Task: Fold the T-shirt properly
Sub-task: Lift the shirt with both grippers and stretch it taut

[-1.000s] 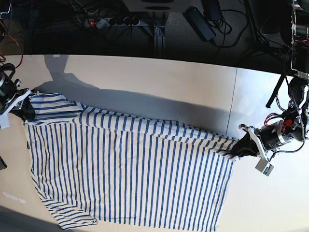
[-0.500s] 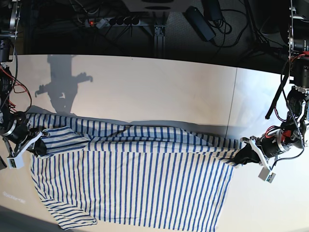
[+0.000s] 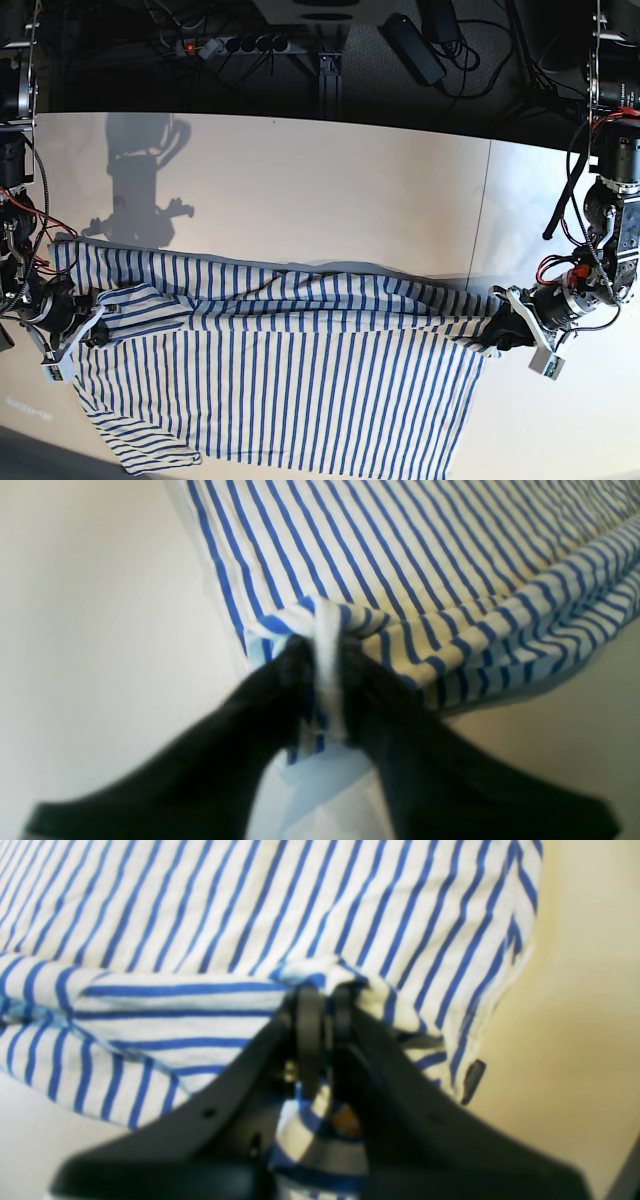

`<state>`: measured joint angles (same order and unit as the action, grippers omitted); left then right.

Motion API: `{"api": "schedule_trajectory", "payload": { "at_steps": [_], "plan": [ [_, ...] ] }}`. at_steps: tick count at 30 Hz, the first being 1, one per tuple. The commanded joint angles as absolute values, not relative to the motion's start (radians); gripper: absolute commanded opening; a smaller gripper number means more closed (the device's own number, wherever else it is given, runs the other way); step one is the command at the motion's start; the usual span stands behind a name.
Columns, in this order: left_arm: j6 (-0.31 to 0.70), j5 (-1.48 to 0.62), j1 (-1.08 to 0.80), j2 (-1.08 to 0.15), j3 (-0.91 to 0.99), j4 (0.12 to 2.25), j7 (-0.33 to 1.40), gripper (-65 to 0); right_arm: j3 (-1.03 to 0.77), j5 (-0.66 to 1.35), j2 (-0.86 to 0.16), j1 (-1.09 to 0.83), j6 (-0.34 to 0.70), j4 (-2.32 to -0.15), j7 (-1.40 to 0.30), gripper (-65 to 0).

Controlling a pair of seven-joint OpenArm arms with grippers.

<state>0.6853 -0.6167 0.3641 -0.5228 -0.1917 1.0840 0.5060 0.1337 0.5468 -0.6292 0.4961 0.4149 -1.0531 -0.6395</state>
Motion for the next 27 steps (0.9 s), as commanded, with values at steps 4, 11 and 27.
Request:
{"api": "schedule_trajectory", "payload": {
  "at_steps": [4,11,27],
  "plan": [
    [0.698,-0.593,0.431,-0.526,-0.185,1.096,0.475,-28.3,0.127,0.502,-0.624,0.523,0.475,-1.021,-0.567,-56.8],
    [0.698,-0.591,0.475,-0.527,-0.185,1.097,0.513,-28.4,0.110,0.483,-0.611,0.526,0.467,-1.016,-0.530,-23.3],
    [0.678,-0.586,0.479,-0.391,-0.185,1.065,0.603,-65.0,-0.035,0.453,-0.564,0.518,0.466,-0.992,-0.580,-65.0]
  ]
}}
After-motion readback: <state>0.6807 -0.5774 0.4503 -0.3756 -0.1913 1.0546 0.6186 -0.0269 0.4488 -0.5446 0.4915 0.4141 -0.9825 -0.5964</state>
